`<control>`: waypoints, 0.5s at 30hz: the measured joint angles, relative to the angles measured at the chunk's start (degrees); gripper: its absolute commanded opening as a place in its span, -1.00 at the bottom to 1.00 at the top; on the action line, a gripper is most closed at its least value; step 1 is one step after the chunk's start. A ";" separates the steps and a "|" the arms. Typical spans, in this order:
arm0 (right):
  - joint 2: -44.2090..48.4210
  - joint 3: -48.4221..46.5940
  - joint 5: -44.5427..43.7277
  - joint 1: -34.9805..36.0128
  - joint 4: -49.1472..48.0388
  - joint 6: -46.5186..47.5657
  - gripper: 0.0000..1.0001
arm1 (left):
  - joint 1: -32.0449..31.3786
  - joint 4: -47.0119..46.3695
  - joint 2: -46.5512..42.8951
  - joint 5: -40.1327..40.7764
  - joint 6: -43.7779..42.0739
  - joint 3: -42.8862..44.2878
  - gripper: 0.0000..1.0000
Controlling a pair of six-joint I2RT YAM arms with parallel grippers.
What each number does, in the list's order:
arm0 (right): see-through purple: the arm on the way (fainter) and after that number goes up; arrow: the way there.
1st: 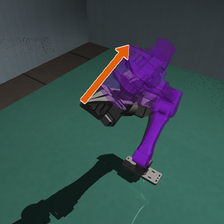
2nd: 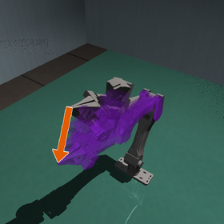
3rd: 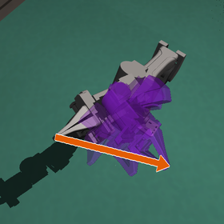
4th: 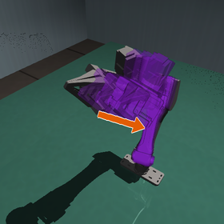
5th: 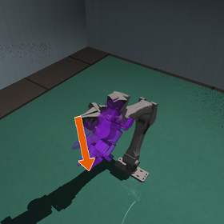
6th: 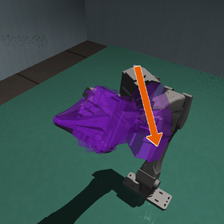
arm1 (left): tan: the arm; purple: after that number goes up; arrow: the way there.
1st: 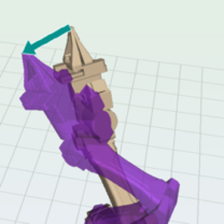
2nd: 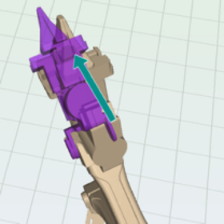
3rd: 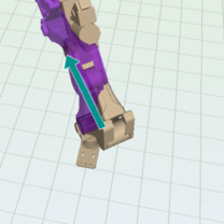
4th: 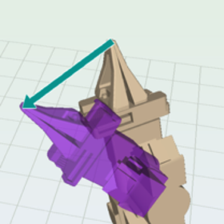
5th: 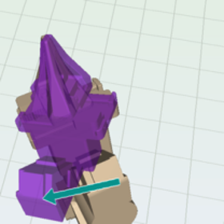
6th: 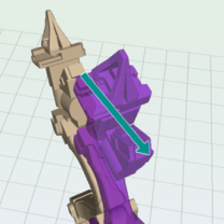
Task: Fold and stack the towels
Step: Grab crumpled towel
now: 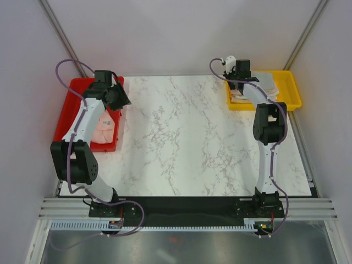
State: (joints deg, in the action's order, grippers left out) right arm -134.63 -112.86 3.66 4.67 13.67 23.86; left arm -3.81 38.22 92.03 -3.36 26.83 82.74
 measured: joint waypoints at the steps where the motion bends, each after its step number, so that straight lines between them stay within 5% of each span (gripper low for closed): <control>1: 0.11 0.00 0.13 0.00 0.22 -0.17 -0.40 | 1.70 -0.04 1.11 0.44 0.02 0.42 0.07; 4: 0.11 -0.04 -0.17 0.02 0.57 -0.68 0.11 | 7.04 0.31 5.11 2.51 0.07 1.99 0.07; 10: 1.20 -1.31 -0.66 0.00 1.62 -4.81 0.68 | 16.48 0.90 12.92 9.27 0.81 5.64 0.22; 15: 6.45 -0.90 -0.72 0.26 1.81 -9.03 0.92 | 17.70 1.53 20.46 14.05 0.90 11.67 0.27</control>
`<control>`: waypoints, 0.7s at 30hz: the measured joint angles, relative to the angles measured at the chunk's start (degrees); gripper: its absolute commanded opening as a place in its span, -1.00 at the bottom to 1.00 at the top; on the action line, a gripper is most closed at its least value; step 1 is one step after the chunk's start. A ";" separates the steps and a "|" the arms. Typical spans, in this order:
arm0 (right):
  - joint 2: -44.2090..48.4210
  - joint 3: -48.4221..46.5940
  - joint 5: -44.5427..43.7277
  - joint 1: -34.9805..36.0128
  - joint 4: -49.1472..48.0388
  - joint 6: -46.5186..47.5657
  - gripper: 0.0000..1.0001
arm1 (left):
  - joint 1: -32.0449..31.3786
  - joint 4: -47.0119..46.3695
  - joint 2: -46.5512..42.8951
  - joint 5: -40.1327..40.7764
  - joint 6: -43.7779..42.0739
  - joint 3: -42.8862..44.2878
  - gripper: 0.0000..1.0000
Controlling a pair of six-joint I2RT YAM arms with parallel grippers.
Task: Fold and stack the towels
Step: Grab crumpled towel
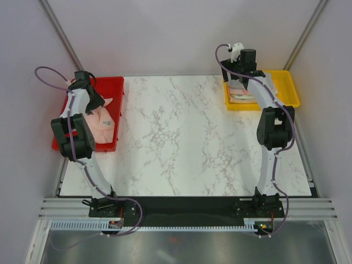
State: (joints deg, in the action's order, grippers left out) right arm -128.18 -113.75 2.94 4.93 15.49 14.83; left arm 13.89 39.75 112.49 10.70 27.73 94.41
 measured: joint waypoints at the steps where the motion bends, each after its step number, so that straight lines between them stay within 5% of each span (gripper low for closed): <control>1: 1.79 0.39 0.00 0.02 -0.02 -0.70 0.92 | -0.13 0.04 2.21 0.39 -0.07 1.53 0.26; 5: 9.18 1.29 0.17 0.07 -0.79 -3.76 0.91 | -0.33 0.09 11.21 0.70 -1.53 7.80 0.15; 9: 16.74 3.72 1.40 0.07 -2.21 -8.07 0.89 | -0.37 1.42 17.25 -0.55 -3.80 11.65 -0.88; 10: 18.53 4.68 1.97 0.07 -2.29 -9.22 0.89 | -0.37 2.12 17.64 -0.79 -4.28 12.66 -0.96; 16: 28.33 13.79 5.49 0.13 -2.84 -15.32 0.89 | -0.57 4.57 12.39 -5.29 -5.14 15.61 -0.95; 21: 40.65 27.50 9.29 0.22 -4.44 -22.75 0.91 | -2.60 4.28 -2.62 -15.47 -5.05 19.96 -0.95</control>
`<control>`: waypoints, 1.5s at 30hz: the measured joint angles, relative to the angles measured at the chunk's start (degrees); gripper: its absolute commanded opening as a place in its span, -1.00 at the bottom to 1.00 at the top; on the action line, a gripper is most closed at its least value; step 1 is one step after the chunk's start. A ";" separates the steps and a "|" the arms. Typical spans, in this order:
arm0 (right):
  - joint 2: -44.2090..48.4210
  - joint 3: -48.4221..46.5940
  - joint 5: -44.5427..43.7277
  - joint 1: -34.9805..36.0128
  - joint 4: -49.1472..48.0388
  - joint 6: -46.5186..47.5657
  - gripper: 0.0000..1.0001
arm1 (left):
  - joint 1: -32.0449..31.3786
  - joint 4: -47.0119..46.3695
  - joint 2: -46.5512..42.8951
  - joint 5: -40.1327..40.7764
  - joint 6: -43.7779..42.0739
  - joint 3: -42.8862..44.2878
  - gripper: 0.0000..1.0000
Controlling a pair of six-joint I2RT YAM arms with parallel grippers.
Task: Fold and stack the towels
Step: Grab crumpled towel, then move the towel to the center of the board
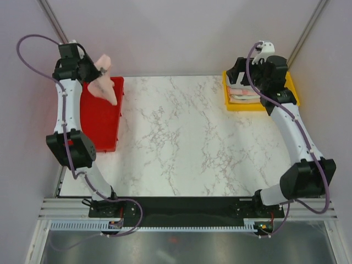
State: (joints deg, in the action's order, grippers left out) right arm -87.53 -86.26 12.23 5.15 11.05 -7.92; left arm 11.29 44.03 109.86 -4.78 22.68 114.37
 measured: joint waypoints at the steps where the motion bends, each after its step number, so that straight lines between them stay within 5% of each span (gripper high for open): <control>1: 3.93 3.65 0.90 0.00 0.07 -1.64 0.92 | -0.90 -1.18 -4.00 -3.37 0.17 0.00 -0.95; 6: 17.77 12.87 1.88 0.04 0.17 -6.32 0.96 | -12.79 -8.37 -22.03 -18.36 1.81 -5.60 -0.95; 11: 26.75 22.47 2.19 0.11 0.52 -10.99 0.96 | -30.58 -18.49 -31.98 -26.95 5.05 -27.87 -0.67; 16: 26.82 31.21 2.47 0.76 2.25 -14.88 0.96 | -35.87 -25.00 -25.99 -27.69 9.75 -48.98 -0.41; 20: 24.09 36.26 1.81 2.58 4.44 -16.33 0.94 | -36.22 -24.09 -16.98 -26.36 10.95 -55.76 -0.06; 25: 18.18 37.57 -0.44 8.28 4.61 -17.49 0.88 | -36.17 -22.47 -16.94 -22.08 10.75 -56.11 0.20; 32: 2.89 36.11 -4.52 16.79 -1.44 -18.36 0.48 | -36.17 -15.56 -16.63 -8.37 8.50 -46.90 0.23; 38: -12.87 25.00 -9.84 16.63 -4.50 -15.32 0.31 | -36.11 -14.97 -0.59 -3.02 7.26 -28.35 0.19; 45: -21.53 15.63 -12.70 16.61 -6.29 -13.77 0.28 | -36.24 -13.86 9.29 -6.88 7.15 -24.09 0.18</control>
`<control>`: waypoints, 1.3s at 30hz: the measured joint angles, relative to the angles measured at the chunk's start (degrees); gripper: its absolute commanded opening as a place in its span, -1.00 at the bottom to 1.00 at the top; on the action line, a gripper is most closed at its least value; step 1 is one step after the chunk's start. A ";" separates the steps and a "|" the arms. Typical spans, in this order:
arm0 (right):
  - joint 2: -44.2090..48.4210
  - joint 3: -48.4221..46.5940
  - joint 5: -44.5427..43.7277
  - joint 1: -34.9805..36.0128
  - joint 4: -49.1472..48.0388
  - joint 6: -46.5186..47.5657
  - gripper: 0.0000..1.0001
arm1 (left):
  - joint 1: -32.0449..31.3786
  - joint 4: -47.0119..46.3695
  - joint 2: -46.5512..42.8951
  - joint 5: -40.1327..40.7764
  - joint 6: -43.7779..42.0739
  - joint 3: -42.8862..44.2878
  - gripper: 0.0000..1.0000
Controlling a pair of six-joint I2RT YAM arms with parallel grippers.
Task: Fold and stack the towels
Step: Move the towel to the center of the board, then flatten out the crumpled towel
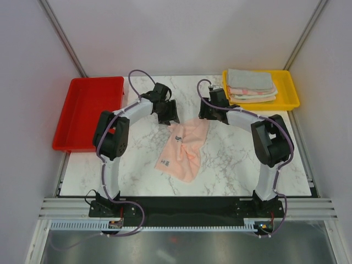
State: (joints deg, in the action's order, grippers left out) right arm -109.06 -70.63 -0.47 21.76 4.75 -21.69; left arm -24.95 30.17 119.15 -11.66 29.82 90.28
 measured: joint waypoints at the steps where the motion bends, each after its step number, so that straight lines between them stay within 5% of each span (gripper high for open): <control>1: -1.03 -0.70 -0.68 0.00 -0.04 -0.07 0.27 | -0.02 0.00 0.74 -0.94 -0.09 0.17 0.15; 12: -3.89 -0.96 -7.54 -0.09 3.32 -0.85 -0.13 | -0.59 -0.22 -2.27 -1.92 -0.94 -5.60 0.11; 24: 28.74 24.50 -10.27 -2.84 14.25 -5.38 -0.01 | -0.70 -0.52 -38.14 7.32 1.29 -31.28 0.15; 31: 33.90 14.86 -0.22 0.48 15.96 -0.28 0.34 | -0.92 -1.03 -42.93 8.04 6.14 -48.54 0.15; 39: 11.17 -6.64 14.75 6.99 14.10 13.68 0.39 | -1.07 -6.38 -43.82 6.58 11.76 -54.51 0.15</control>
State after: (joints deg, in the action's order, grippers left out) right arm -97.89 -77.28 14.28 28.75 18.85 -8.01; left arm -26.02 23.79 75.33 -5.08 41.58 35.77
